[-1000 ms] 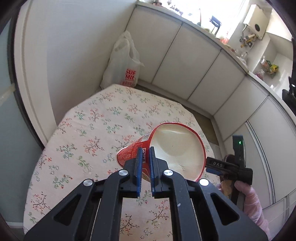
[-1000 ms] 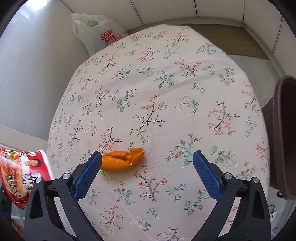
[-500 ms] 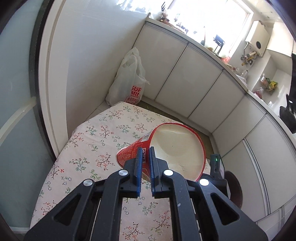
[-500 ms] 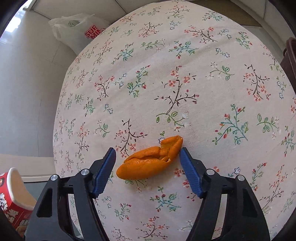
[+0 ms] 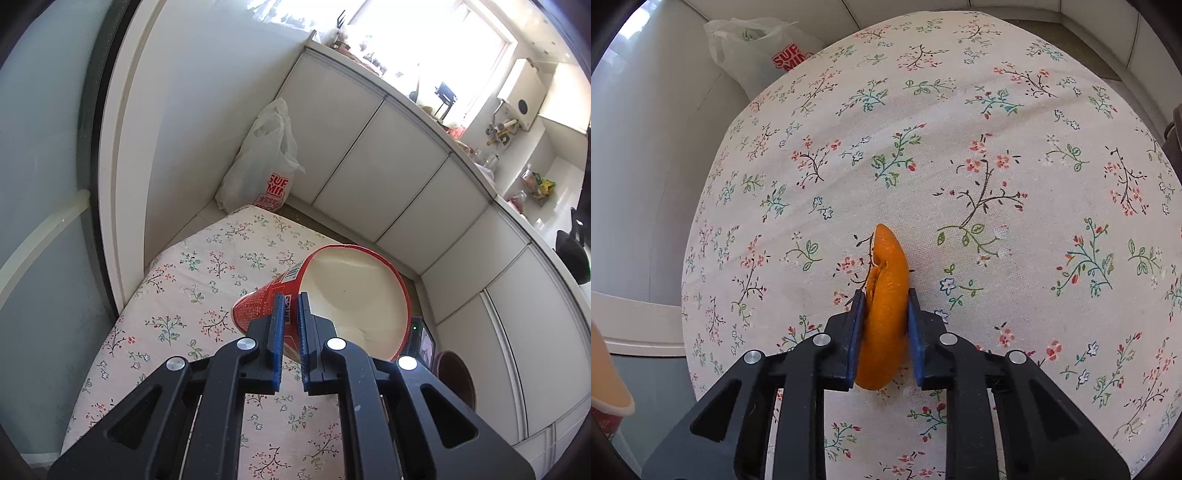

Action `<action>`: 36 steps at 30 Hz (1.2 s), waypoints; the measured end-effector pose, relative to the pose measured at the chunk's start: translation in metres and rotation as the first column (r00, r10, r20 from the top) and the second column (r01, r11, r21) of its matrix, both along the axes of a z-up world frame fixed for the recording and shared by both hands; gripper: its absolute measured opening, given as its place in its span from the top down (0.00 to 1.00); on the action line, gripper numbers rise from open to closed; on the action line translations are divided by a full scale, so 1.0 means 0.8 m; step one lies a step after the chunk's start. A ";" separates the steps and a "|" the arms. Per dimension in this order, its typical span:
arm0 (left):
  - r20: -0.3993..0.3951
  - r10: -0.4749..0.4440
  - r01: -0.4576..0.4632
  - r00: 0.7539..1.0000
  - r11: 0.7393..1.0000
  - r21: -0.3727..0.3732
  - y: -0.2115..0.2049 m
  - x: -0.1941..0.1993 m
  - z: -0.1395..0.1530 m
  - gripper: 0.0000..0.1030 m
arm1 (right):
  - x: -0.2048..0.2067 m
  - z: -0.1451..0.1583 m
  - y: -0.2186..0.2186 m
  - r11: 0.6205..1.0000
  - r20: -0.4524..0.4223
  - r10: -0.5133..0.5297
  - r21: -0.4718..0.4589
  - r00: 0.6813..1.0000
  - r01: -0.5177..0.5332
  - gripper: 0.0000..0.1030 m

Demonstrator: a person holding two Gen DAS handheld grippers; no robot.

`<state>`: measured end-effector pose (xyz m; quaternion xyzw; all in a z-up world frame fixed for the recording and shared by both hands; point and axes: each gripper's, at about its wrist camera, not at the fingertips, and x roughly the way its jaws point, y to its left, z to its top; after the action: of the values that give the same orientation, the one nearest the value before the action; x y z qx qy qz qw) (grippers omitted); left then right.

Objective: Collect trash
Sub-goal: 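Lift the noodle cup with the left gripper while the right gripper grasps the second orange peel, then carry the orange peel over the bin and open the right gripper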

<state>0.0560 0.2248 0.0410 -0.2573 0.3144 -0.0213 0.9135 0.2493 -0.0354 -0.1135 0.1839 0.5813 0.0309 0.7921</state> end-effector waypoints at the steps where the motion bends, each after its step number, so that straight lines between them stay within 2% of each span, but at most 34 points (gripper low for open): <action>1: -0.001 0.000 0.000 1.000 1.000 0.001 -0.001 0.000 0.000 0.93 | 0.000 0.001 0.000 1.000 0.002 0.002 0.006 1.000 -0.002 0.81; 6: 0.001 0.006 -0.006 1.000 1.000 0.005 -0.003 -0.002 0.001 0.93 | 0.000 0.022 -0.006 0.999 0.042 -0.002 0.032 0.999 0.000 0.81; 13: 0.007 -0.002 0.002 1.000 1.000 0.006 -0.006 -0.002 0.003 0.93 | -0.011 0.079 -0.026 1.000 0.161 0.001 0.025 0.987 -0.005 0.81; 22: 0.013 -0.045 0.045 0.999 0.999 0.004 -0.032 0.008 0.007 0.93 | -0.034 0.156 -0.107 0.997 0.322 -0.076 0.024 0.944 0.072 0.81; 29: 0.020 -0.098 0.098 0.995 0.995 0.011 -0.070 0.020 0.011 0.93 | -0.068 0.207 -0.203 0.979 0.444 -0.188 0.013 0.876 0.204 0.81; 36: 0.016 -0.158 0.157 0.987 0.987 0.026 -0.117 0.031 0.008 0.93 | -0.106 0.237 -0.291 0.933 0.540 -0.293 -0.021 0.789 0.360 0.81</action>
<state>0.0804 0.1315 0.0473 -0.2203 0.3258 -0.0919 0.9148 0.1646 -0.2679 0.0764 0.2169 0.3011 -0.0930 0.9239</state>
